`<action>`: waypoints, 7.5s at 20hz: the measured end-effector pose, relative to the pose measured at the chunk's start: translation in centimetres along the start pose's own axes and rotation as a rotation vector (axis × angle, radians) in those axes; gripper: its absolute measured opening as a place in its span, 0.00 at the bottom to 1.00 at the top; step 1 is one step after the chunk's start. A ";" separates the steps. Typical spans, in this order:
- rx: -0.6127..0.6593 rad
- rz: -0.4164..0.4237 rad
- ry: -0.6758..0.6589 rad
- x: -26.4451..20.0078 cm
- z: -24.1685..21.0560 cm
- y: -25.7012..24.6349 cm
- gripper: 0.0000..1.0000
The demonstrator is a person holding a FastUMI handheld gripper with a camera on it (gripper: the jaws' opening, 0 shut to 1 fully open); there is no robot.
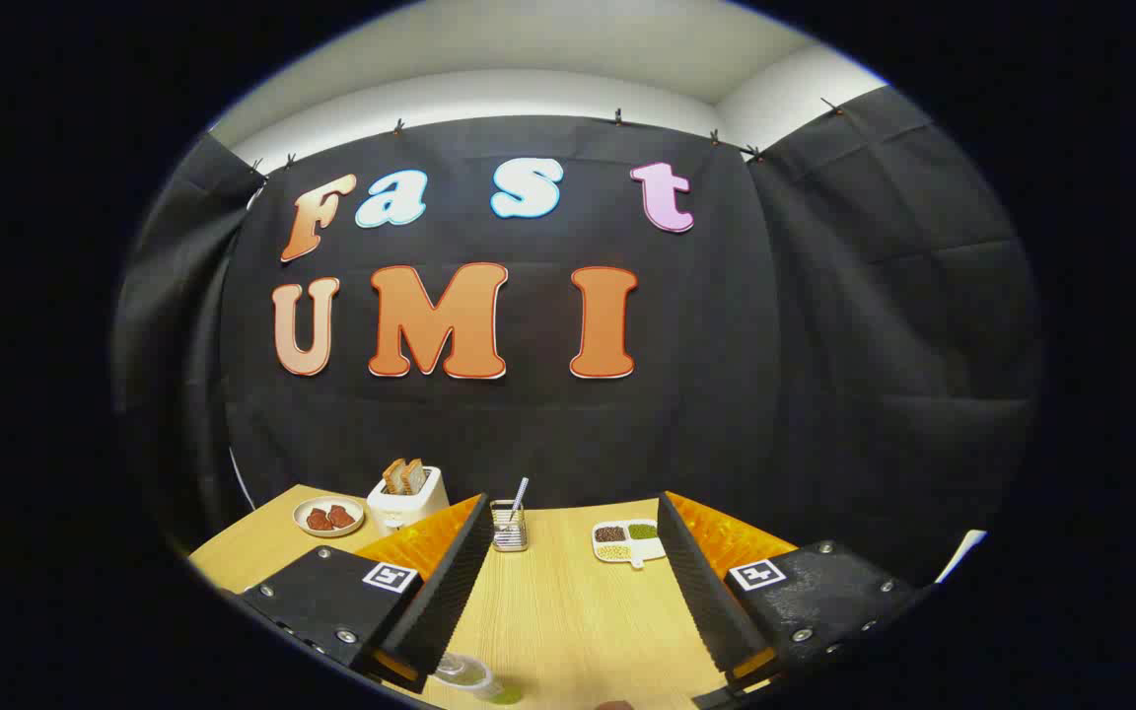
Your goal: Take the bottle from table, then pour the juice into the cup, finally place the bottle on the coaster
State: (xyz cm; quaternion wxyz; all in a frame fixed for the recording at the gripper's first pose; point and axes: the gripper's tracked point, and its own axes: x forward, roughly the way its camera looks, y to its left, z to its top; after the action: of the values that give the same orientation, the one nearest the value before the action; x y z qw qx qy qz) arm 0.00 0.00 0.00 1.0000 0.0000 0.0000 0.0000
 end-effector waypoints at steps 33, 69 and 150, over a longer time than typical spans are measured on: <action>-0.009 0.091 0.246 -6.3 -21.3 8.3 0.99; -0.902 0.323 0.290 -2.9 -22.4 28.4 0.53; -2.086 0.532 -0.362 0.8 -19.8 35.6 0.52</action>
State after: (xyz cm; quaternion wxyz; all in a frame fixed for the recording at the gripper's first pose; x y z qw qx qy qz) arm 0.83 35.60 -19.80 0.4611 -0.8479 -0.1472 0.2163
